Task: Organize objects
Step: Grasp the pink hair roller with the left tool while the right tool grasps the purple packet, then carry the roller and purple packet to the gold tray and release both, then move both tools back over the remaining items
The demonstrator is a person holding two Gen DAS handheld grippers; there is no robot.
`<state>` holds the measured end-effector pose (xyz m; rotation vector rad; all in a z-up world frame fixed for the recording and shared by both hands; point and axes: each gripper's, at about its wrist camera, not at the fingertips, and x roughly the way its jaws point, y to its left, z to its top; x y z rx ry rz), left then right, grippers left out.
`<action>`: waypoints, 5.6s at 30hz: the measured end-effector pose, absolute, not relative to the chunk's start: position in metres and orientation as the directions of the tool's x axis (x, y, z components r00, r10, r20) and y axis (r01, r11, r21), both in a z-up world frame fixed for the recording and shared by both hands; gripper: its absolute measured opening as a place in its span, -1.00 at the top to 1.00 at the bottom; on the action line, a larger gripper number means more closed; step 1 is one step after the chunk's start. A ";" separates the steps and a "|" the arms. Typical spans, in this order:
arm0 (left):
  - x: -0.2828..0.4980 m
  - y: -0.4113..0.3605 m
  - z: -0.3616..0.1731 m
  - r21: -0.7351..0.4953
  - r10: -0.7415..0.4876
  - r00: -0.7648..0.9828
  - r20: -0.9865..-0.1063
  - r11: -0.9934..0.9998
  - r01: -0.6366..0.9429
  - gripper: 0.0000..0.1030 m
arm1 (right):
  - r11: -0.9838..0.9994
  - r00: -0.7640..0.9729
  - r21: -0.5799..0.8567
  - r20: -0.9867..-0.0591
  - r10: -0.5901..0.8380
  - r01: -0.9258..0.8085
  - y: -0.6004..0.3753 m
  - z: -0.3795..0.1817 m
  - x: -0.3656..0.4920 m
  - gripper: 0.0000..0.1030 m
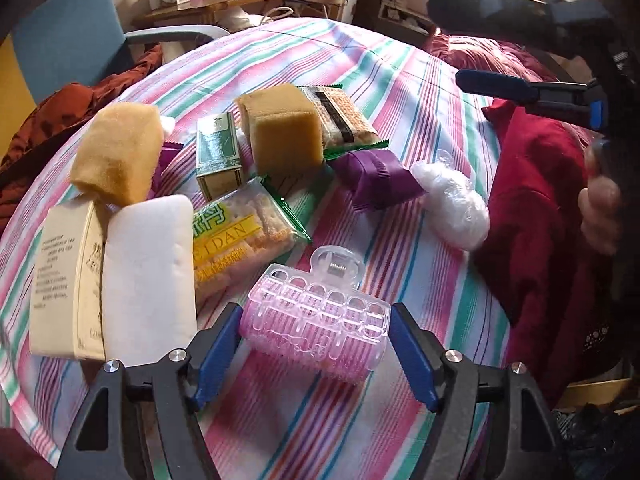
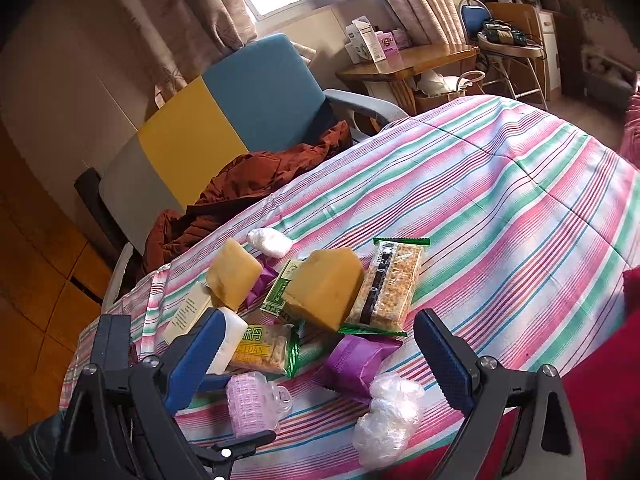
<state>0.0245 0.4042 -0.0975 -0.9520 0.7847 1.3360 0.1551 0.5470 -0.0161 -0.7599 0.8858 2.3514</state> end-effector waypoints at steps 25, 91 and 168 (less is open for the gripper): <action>0.031 0.232 -0.041 -0.312 0.660 -0.023 -0.751 -0.385 -0.869 -0.46 | -0.772 -0.312 0.096 -0.940 0.137 -0.628 0.550 -0.080 0.080 0.05; -0.031 -0.012 -0.012 -0.171 0.295 -0.633 -0.716 -0.953 -0.251 -0.60 | -0.994 -0.676 0.040 -0.731 -0.097 0.100 0.182 -0.006 -0.009 -0.86; 0.010 0.308 -0.022 -0.115 0.556 -0.142 -0.819 -0.401 -0.909 -0.27 | -0.698 -0.686 0.363 -0.682 0.253 -0.617 0.524 -0.010 0.159 -0.94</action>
